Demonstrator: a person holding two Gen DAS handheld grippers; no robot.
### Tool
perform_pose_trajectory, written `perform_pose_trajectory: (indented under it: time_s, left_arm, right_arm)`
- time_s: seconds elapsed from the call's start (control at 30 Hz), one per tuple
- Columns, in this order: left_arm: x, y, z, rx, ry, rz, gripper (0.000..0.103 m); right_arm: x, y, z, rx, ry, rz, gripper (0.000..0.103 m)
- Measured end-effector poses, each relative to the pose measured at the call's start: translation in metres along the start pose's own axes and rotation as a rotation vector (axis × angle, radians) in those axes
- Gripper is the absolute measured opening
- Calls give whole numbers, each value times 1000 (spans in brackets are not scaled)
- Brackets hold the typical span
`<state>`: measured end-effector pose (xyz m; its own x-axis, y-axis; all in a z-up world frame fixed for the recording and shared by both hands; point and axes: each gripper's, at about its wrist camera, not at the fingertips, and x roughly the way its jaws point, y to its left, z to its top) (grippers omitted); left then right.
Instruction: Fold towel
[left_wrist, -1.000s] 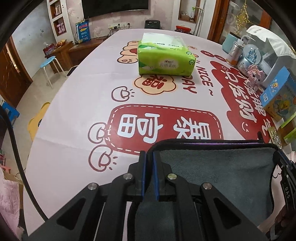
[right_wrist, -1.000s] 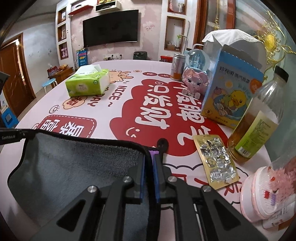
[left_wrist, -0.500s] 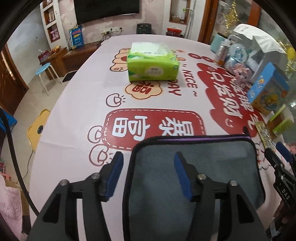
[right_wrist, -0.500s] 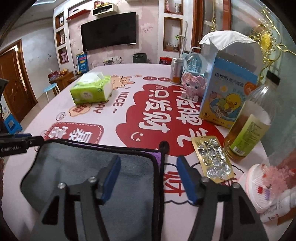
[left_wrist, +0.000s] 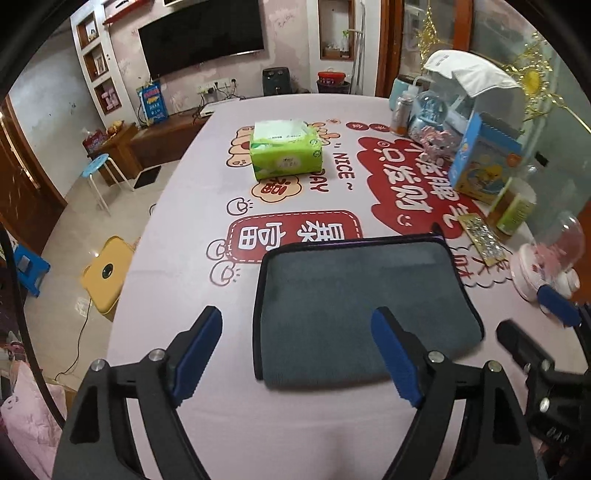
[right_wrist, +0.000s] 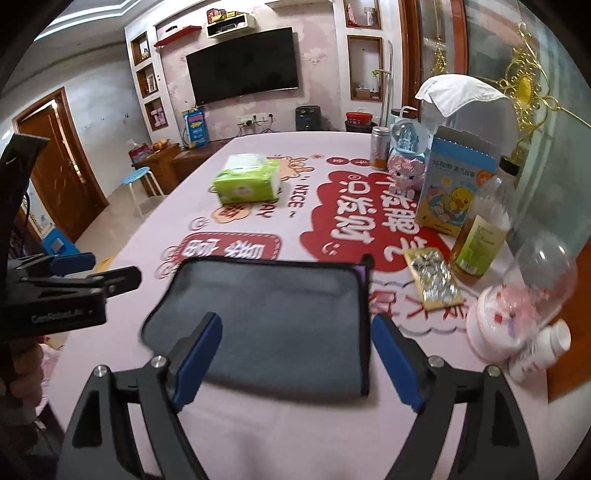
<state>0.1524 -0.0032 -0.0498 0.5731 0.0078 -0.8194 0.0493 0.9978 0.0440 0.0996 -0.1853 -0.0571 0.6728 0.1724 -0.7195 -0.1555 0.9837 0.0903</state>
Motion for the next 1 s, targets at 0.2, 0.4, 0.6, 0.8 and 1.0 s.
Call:
perform_pose_trajectory:
  time_s: [0.2, 0.4, 0.6, 0.8, 1.0]
  left_arm:
    - [-50, 0, -23, -11, -50, -18, 86]
    - [-86, 5, -46, -42, -59, -50, 89]
    - [-110, 5, -74, -43, -49, -57, 90]
    - [-128, 4, -93, -47, -68, -37, 93]
    - [-141, 5, -106, -54, -97, -12, 102]
  right_arm:
    - [-40, 16, -15, -20, -8, -12, 94]
    - [-76, 20, -29, 18, 16, -9, 95]
    - [-102, 21, -50, 70, 59, -21, 95]
    - [-124, 27, -64, 88, 69, -21, 95]
    - [-135, 38, -79, 100, 92, -42, 95]
